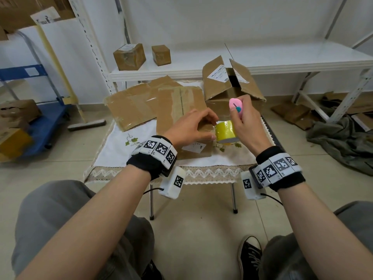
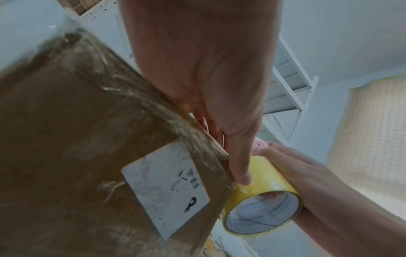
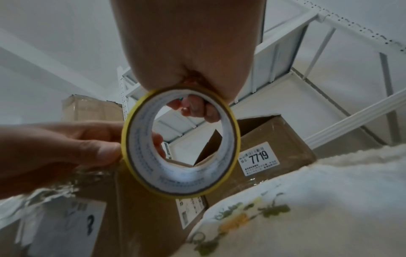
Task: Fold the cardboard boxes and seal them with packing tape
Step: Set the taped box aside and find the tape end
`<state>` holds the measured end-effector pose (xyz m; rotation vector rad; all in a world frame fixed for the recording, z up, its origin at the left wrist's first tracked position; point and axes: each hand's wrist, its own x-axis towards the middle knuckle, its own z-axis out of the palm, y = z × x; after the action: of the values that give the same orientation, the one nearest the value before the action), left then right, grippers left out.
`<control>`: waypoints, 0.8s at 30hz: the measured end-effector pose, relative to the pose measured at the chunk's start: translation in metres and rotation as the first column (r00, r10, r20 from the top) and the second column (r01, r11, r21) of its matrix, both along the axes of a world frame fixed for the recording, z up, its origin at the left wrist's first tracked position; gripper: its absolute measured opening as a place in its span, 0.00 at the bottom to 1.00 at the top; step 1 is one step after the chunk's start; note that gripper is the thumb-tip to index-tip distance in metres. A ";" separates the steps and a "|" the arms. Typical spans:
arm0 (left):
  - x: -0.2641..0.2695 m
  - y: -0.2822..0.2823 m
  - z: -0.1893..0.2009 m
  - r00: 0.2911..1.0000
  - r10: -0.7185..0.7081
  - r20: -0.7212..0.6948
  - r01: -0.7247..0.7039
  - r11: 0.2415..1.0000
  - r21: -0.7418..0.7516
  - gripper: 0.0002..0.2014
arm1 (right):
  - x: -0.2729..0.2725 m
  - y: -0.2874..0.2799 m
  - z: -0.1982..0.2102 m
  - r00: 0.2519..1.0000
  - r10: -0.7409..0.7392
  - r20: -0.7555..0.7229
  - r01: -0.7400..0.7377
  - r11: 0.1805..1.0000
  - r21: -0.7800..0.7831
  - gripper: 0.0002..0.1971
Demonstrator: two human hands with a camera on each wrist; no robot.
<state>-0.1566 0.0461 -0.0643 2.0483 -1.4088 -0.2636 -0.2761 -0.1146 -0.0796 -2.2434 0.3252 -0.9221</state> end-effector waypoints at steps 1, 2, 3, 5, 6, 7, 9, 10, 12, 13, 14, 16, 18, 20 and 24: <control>-0.001 0.001 0.001 1.000 0.005 0.013 -0.005 1.000 0.006 0.19 | 0.000 0.000 0.000 1.000 0.004 -0.005 -0.004 1.000 -0.008 0.07; -0.003 0.002 0.002 1.000 0.007 0.025 -0.007 1.000 0.008 0.20 | -0.001 0.000 0.000 1.000 0.006 -0.011 -0.006 1.000 -0.018 0.09; -0.004 0.002 0.002 0.999 0.006 0.033 -0.006 1.000 0.007 0.20 | -0.001 -0.001 0.000 1.000 0.004 -0.013 -0.004 0.999 -0.032 0.09; -0.005 0.003 0.003 0.998 -0.003 0.057 0.003 1.000 0.007 0.20 | -0.002 -0.004 -0.002 1.000 -0.008 -0.018 0.007 0.999 -0.054 0.10; -0.006 0.003 0.003 0.997 -0.007 0.077 0.005 1.000 0.016 0.20 | -0.002 -0.004 -0.004 1.000 -0.014 -0.022 0.013 0.998 -0.056 0.09; -0.007 0.003 0.003 0.995 -0.011 0.096 0.008 1.000 0.028 0.21 | -0.001 -0.004 -0.005 1.000 -0.018 -0.024 0.017 0.998 -0.054 0.09; -0.005 0.003 0.003 0.992 -0.019 0.128 0.012 0.998 0.059 0.22 | 0.000 -0.002 -0.007 1.000 -0.010 -0.026 0.009 1.000 -0.029 0.09; -0.005 0.003 0.003 0.988 -0.026 0.149 0.015 0.997 0.080 0.22 | 0.000 -0.001 -0.007 1.000 -0.001 -0.026 0.001 1.000 -0.012 0.09; -0.005 0.002 0.004 0.982 -0.038 0.183 0.016 0.992 0.122 0.21 | -0.001 -0.001 -0.006 1.000 0.014 -0.025 -0.013 1.000 0.016 0.08; -0.005 0.001 0.004 0.981 -0.041 0.188 0.015 0.990 0.139 0.21 | -0.002 0.000 -0.006 1.000 0.016 -0.019 -0.016 0.999 0.028 0.07; -0.005 0.000 0.005 0.981 -0.042 0.189 0.013 0.988 0.152 0.20 | -0.003 0.000 -0.005 1.000 0.017 -0.008 -0.016 0.999 0.039 0.07; -0.006 -0.001 0.006 0.981 -0.041 0.191 0.008 0.986 0.169 0.20 | -0.006 0.002 0.001 1.000 0.021 0.023 -0.023 0.996 0.081 0.06; -0.006 -0.001 0.007 0.981 -0.033 0.192 0.000 0.985 0.171 0.20 | -0.009 0.005 0.009 0.999 0.034 0.027 -0.038 0.988 0.149 0.06; -0.006 -0.001 0.007 0.983 -0.010 0.183 -0.021 0.986 0.166 0.22 | -0.013 0.004 0.016 0.998 0.060 -0.009 -0.057 0.978 0.199 0.08; -0.007 -0.005 0.008 0.978 0.003 0.208 -0.045 0.979 0.199 0.29 | -0.021 0.000 0.019 0.983 0.139 -0.120 -0.102 0.957 0.272 0.09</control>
<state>-0.1638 0.0415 -0.0566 2.3142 -1.5336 -0.1951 -0.2969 -0.1143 -0.0611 -2.0569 0.3476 -0.6211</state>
